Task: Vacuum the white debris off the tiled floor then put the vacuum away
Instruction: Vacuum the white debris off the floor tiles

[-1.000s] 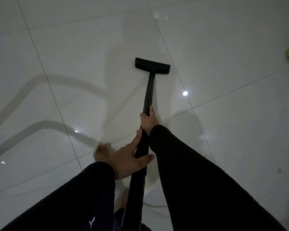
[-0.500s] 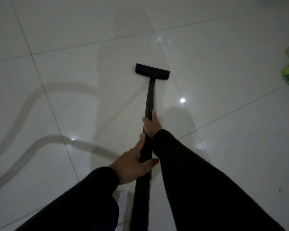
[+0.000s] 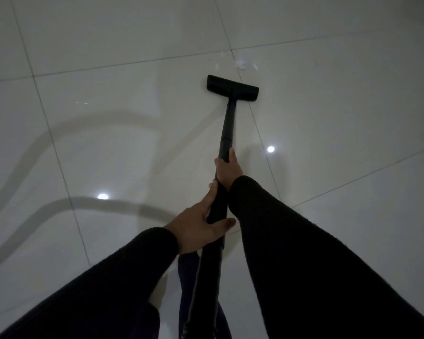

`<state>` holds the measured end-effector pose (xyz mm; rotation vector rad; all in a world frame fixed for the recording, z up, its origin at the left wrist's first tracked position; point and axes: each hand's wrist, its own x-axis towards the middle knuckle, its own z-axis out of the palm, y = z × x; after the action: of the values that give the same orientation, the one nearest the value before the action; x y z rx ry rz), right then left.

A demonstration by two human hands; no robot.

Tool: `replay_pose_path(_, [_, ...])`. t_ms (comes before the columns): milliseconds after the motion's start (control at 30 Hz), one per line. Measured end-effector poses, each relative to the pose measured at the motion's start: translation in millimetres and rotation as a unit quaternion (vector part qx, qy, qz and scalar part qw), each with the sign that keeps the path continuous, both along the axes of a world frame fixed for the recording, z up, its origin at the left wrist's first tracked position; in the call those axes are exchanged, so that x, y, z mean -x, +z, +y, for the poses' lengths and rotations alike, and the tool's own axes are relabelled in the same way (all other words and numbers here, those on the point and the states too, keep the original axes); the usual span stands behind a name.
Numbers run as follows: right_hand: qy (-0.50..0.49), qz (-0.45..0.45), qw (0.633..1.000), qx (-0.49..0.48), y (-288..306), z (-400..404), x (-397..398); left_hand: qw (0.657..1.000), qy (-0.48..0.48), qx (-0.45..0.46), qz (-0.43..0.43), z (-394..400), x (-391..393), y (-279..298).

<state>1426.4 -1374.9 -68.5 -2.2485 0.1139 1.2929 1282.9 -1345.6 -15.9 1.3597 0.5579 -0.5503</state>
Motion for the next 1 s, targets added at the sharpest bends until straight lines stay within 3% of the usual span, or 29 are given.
replay_pose_path(467, [0.069, -0.018, 0.997, 0.008, -3, 36, -108, 0.997, 0.074, 0.038, 0.002, 21, -105, -3])
replay_pose_path(1000, [0.086, 0.001, 0.996, -0.008, 5, 109, -68, 0.994, 0.102, 0.02, 0.019, 84, -73, 16])
